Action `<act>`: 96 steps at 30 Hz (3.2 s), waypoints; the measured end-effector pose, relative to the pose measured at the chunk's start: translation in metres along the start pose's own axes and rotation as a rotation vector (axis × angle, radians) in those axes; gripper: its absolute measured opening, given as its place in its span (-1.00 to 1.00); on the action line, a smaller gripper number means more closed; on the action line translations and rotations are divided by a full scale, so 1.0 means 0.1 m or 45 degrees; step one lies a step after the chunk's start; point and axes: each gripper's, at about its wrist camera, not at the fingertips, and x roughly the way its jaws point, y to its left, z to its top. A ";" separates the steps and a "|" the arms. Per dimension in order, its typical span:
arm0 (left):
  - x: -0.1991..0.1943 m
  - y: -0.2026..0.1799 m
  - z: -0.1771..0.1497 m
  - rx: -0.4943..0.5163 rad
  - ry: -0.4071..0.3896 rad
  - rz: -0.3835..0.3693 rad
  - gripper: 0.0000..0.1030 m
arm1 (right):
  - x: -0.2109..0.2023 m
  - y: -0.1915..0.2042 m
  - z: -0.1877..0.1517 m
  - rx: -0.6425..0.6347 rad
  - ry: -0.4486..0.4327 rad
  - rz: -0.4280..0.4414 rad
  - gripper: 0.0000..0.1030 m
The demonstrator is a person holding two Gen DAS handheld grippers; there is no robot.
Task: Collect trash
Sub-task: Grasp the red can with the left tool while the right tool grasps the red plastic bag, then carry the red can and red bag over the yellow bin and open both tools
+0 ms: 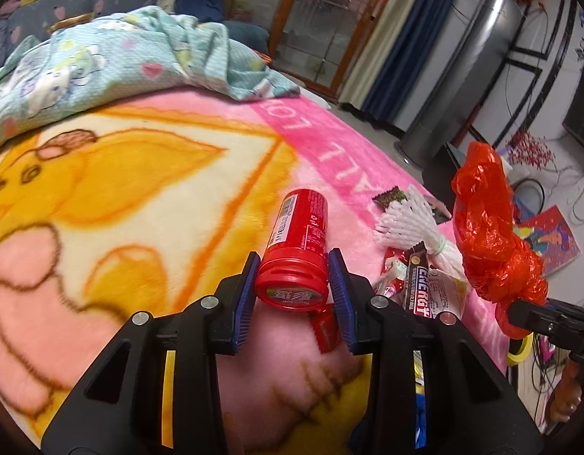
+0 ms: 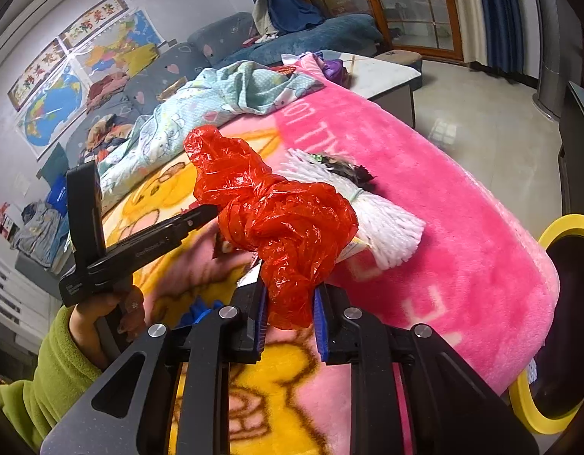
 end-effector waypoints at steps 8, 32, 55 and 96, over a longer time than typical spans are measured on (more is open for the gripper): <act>-0.23 0.14 -0.06 -0.061 -0.058 0.041 -0.45 | -0.04 0.08 -0.01 -0.021 -0.006 0.017 -0.64; -0.75 -0.26 -0.03 0.006 -0.179 -0.028 -0.46 | -0.39 0.02 0.05 -0.013 -0.120 -0.011 -0.64; -0.80 -1.20 -0.13 0.183 -0.171 -0.211 -0.46 | -1.00 -0.50 -0.01 0.103 -0.276 -0.097 -0.64; -0.33 -2.73 -0.64 0.550 -0.049 -0.428 -0.46 | -1.60 -1.97 -0.64 0.499 -0.425 -0.384 -0.64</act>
